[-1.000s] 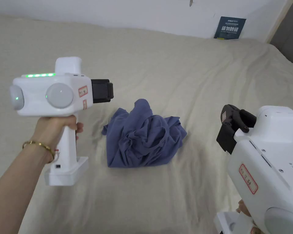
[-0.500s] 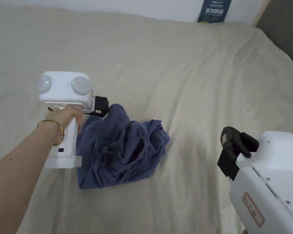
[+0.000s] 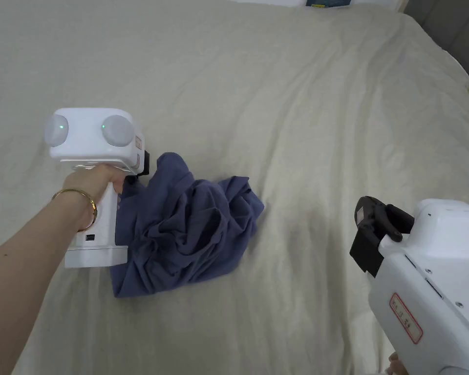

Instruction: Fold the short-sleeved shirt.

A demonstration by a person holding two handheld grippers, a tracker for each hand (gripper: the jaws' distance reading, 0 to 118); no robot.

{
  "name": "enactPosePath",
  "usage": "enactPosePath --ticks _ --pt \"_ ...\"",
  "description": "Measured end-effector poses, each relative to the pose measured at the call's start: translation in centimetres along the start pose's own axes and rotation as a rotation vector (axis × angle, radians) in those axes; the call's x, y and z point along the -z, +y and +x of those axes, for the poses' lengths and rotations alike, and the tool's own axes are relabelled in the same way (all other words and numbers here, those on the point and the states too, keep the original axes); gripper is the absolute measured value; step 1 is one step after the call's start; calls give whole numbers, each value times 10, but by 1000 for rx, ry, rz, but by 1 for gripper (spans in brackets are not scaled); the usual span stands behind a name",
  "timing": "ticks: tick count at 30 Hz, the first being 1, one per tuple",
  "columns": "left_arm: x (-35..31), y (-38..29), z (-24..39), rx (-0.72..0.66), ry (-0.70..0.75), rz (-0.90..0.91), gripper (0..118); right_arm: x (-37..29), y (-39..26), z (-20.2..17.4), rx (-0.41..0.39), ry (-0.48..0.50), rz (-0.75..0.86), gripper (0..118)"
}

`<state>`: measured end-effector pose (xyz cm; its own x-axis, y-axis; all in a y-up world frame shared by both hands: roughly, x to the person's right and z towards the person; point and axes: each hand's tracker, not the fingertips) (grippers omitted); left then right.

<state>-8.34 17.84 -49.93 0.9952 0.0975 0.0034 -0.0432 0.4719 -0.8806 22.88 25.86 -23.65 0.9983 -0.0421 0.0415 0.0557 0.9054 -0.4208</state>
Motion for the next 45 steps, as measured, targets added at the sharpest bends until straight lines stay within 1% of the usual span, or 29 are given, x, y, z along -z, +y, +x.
enactPosePath --ticks 2,8,10,11,12,13,14,15,16,17,18,20,21,24,26,27,30,31,33,35,37,38,39,40,41,43,45 --pt "-18 0 -8 -33 -34 70 6 1 4 -4 -15 11 6 2" --pt "-89 -9 -26 -43 -119 255 6 18 23 -18 -33 56 -14 2" --pt "-105 -14 -36 -63 -147 289 6 31 30 -22 -46 72 -63 3" --pt "-112 -18 -40 -68 -147 294 6 40 34 -24 -55 85 -107 5" --pt "-118 -23 -44 -70 -149 294 6 51 39 -27 -52 90 -140 17" --pt "-121 -28 -48 -77 -154 298 6 59 43 -31 -42 104 -166 38" --pt "-122 -33 -52 -84 -157 300 6 71 47 -33 -43 122 -207 82" --pt "-124 -38 -56 -86 -157 300 6 85 51 -37 -39 141 -238 109" --pt "-125 -44 -59 -88 -153 302 6 100 53 -40 -49 134 -309 118" --pt "-126 -50 -62 -93 -144 304 6 112 54 -45 -56 141 -356 118" --pt "-124 -56 -65 -98 -138 304 6 125 56 -49 -30 129 -341 118" --pt "-123 -66 -71 -113 -135 301 6 151 60 -59 -32 110 -418 118" --pt "-122 -71 -74 -118 -132 297 6 165 60 -63 -35 115 -467 118" --pt "-117 -79 -80 -132 -124 287 6 205 54 -72 19 94 -588 118" --pt "-112 -83 -82 -141 -121 280 6 225 44 -72 67 60 -665 118" --pt "-111 -85 -84 -146 -118 275 6 233 37 -71 85 22 -701 118" --pt "-104 -88 -88 -153 -118 261 6 245 18 -63 116 -52 -767 118" --pt "-101 -88 -89 -153 -116 258 6 247 14 -60 124 -64 -766 116" --pt "-96 -89 -90 -146 -114 246 6 246 6 -57 126 -78 -772 98" --pt "-92 -90 -90 -140 -114 237 6 246 1 -56 131 -73 -775 75" --pt "-88 -90 -92 -140 -113 229 6 246 -4 -58 135 -63 -775 64" --pt "-87 -91 -91 -142 -111 226 6 246 -5 -60 135 -55 -775 56" --pt "-86 -91 -92 -144 -111 222 6 245 -6 -63 124 -48 -774 50" --pt "-85 -91 -92 -144 -110 220 6 245 -7 -66 107 -43 -774 45" --pt "-84 -91 -92 -145 -106 218 6 245 -7 -70 84 -39 -773 37" --pt "-82 -93 -92 -146 -102 213 6 243 -7 -77 17 -36 -762 33" --pt "-81 -94 -92 -146 -100 207 6 241 -6 -86 -82 -49 -758 29"
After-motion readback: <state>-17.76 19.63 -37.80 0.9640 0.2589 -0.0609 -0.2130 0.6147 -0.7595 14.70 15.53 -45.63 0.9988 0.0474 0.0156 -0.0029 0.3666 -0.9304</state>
